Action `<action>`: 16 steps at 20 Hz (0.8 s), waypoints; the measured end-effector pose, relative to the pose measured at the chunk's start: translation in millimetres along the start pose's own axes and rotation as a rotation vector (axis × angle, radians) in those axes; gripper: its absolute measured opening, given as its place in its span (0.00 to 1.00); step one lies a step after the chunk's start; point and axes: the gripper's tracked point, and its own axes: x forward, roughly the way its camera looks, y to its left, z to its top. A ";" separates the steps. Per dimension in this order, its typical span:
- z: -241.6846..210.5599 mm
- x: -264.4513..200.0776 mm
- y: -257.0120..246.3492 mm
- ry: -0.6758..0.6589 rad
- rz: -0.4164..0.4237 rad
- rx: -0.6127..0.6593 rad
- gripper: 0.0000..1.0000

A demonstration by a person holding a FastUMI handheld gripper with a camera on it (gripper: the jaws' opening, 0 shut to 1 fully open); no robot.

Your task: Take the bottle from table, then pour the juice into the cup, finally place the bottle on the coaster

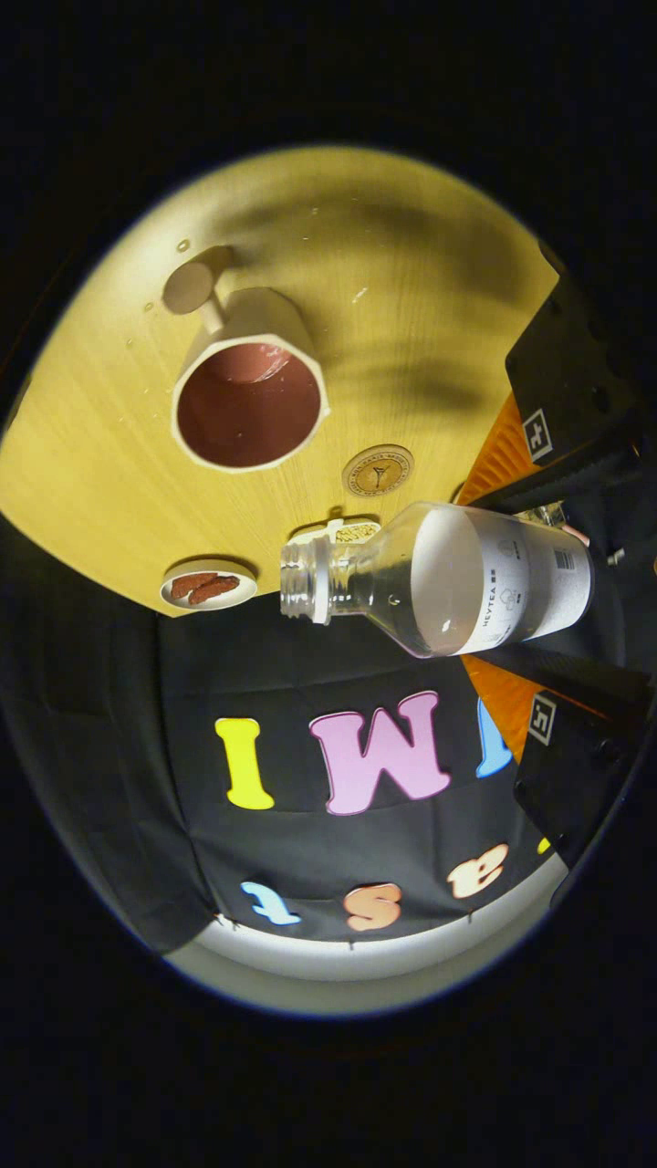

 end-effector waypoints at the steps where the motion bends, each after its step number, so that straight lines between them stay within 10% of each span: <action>1: 0.6 0.0 -2.3 -0.004 -0.007 -0.053 0.77; 16: 15.6 -34.8 24.5 -0.190 -0.006 -0.908 0.76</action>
